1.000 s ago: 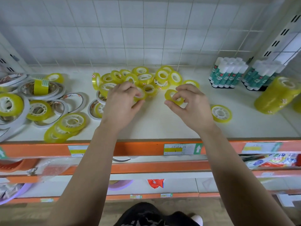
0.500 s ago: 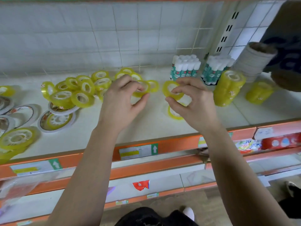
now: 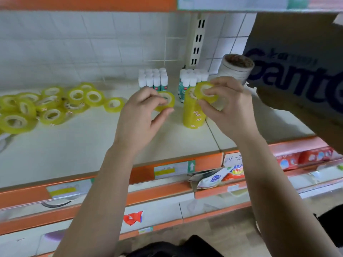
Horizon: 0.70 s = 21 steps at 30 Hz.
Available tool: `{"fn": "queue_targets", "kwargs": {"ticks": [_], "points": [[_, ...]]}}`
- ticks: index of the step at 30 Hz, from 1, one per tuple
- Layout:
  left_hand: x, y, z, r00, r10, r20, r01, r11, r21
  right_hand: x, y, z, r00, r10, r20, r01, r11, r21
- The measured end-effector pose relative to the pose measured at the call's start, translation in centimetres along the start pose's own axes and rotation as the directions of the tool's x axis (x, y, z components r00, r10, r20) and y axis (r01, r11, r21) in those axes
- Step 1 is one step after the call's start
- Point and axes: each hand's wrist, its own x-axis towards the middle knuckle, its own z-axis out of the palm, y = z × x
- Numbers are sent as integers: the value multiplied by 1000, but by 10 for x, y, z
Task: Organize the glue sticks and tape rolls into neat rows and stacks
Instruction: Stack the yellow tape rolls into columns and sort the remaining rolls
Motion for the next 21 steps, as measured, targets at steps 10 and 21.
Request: {"fn": "queue_targets", "kwargs": {"ticks": [10, 21], "points": [[14, 44, 37, 998, -8, -66, 9, 1000, 22, -2, 55, -28, 998, 21, 64, -22, 999, 26], [18, 74, 73, 1000, 14, -24, -12, 998, 69, -23, 111, -45, 982, 99, 164, -104, 994, 19]]}}
